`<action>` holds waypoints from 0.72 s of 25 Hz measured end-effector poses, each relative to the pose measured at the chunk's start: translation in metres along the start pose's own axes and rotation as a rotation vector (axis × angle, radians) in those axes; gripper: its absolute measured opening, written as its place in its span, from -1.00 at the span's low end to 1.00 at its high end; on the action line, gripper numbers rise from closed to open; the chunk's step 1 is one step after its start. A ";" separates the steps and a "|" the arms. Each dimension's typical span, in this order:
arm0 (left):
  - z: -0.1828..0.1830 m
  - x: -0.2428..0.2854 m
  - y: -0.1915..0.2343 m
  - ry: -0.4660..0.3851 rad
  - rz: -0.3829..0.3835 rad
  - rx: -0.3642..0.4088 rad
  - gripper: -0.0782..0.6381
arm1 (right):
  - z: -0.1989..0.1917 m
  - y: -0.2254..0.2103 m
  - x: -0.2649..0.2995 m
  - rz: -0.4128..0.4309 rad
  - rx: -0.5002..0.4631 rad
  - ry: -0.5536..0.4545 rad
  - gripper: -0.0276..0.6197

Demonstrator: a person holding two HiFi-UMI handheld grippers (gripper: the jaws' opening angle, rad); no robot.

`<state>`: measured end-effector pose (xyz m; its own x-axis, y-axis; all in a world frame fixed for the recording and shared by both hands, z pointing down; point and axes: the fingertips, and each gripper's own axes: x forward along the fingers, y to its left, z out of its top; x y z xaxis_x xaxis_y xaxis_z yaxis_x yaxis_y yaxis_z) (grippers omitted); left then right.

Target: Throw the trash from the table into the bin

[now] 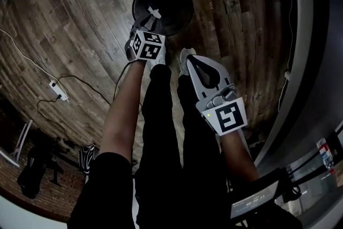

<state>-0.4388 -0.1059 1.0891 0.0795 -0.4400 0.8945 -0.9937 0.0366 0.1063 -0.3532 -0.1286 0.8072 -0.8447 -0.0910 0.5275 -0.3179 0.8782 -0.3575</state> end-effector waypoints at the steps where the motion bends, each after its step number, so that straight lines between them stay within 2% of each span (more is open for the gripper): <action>1: 0.003 -0.005 0.000 -0.007 0.002 -0.002 -0.54 | 0.001 0.000 -0.002 0.001 -0.002 0.003 -0.90; 8: 0.053 -0.092 -0.012 -0.139 -0.013 -0.041 -0.60 | 0.051 0.012 -0.021 0.005 -0.109 -0.051 -0.90; 14: 0.099 -0.182 -0.009 -0.230 0.013 -0.065 -0.74 | 0.111 0.034 -0.045 0.004 -0.152 -0.073 -0.90; 18: 0.124 -0.229 -0.009 -0.272 0.017 -0.079 -0.75 | 0.143 0.050 -0.062 0.009 -0.178 -0.099 -0.90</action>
<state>-0.4581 -0.1167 0.8293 0.0284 -0.6628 0.7483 -0.9846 0.1106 0.1354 -0.3781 -0.1463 0.6463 -0.8883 -0.1204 0.4433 -0.2359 0.9476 -0.2153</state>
